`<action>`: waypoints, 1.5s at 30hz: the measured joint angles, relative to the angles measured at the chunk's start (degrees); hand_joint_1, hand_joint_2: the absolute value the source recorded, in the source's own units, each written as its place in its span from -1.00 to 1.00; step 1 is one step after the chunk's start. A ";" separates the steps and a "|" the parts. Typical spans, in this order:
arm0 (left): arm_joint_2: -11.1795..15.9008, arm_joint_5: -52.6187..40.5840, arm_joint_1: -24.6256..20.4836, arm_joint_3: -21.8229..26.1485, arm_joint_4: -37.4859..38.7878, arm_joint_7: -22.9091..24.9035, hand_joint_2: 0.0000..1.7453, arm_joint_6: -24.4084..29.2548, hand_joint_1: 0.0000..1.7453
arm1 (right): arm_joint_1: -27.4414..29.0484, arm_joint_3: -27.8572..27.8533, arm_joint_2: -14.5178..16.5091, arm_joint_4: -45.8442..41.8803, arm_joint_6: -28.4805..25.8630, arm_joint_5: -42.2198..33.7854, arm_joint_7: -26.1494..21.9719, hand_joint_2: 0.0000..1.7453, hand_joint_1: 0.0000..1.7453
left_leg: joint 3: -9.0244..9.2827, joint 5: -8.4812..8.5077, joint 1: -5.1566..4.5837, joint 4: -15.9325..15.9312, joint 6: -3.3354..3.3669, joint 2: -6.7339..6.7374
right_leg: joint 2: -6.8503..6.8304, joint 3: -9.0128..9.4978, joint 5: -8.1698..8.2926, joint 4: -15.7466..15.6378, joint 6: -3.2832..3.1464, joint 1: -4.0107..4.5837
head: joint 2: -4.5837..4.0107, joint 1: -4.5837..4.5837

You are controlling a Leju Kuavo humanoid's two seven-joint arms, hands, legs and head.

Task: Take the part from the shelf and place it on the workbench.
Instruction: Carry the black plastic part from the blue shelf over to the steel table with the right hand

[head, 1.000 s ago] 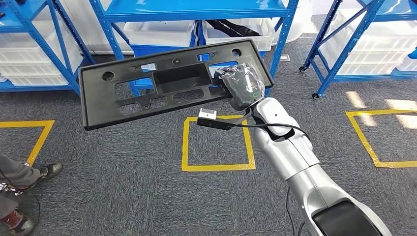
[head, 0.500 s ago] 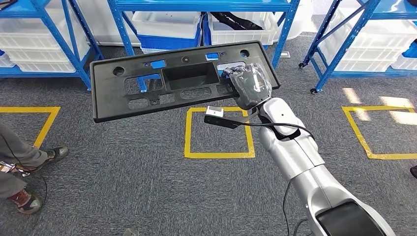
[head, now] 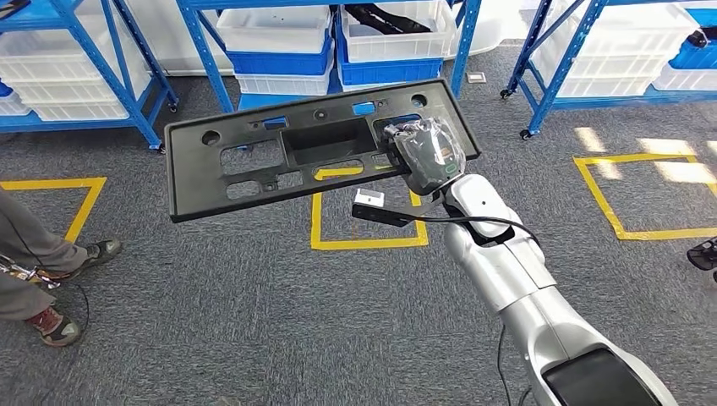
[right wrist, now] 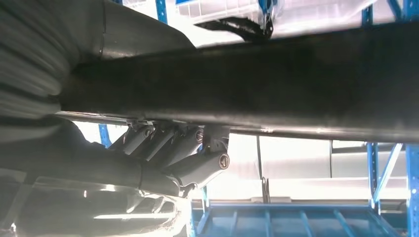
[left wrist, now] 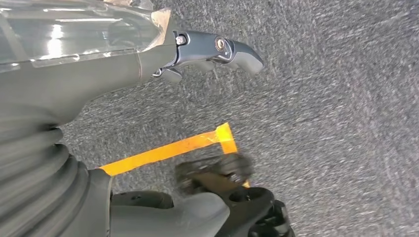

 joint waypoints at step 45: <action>0.89 -1.67 0.08 0.64 -0.03 -0.14 1.00 1.29 -1.00 | 4.43 2.77 9.87 0.66 -2.13 5.07 0.61 1.00 0.90 | 9.61 5.94 0.63 -15.32 1.72 -0.84 | -0.37 -4.95 -7.13 12.85 0.53 1.03 | 0.00 0.31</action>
